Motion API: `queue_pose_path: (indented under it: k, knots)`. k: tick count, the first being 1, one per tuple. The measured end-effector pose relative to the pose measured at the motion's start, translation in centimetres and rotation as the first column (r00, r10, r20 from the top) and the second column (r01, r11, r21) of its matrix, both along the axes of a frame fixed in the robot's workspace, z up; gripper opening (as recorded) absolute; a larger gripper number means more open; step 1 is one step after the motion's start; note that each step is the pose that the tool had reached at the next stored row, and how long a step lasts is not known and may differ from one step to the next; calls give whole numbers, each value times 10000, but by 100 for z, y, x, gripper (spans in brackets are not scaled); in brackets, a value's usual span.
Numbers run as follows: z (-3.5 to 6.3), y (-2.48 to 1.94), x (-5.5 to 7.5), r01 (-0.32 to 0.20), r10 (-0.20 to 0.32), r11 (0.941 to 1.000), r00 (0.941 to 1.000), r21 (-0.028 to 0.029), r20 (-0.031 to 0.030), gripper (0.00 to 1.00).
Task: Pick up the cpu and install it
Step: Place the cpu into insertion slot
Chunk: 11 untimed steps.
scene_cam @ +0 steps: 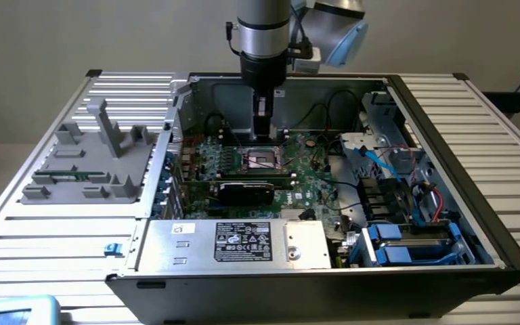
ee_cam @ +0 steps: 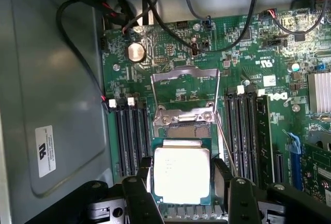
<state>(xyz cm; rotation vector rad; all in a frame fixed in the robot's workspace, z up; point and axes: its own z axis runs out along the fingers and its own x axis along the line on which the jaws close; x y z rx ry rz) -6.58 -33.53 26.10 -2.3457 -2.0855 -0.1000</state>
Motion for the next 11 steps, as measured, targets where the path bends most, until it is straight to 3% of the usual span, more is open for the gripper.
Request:
queue_pose_path:
  k: [11]
  knots:
    - [-192,-17,0,116,-116,9999,9999,10,0,56]
